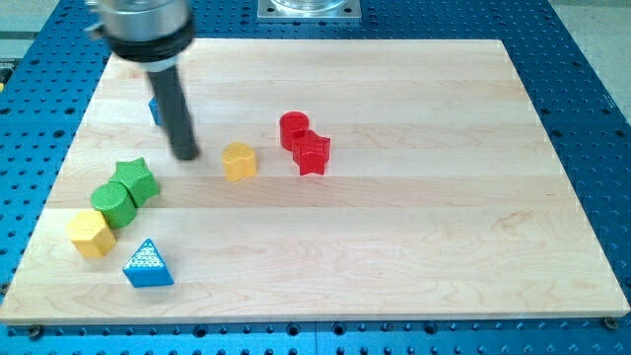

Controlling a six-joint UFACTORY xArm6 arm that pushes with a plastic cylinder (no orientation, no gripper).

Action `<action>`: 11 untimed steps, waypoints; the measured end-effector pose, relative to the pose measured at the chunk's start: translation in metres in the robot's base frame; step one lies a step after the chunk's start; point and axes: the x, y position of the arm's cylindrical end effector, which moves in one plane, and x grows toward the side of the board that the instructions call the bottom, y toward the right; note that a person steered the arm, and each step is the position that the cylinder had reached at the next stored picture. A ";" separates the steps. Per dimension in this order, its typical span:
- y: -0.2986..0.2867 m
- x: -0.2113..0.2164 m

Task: Move the hexagon above the triangle

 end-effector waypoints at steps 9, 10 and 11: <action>-0.124 0.130; -0.067 0.118; -0.017 0.117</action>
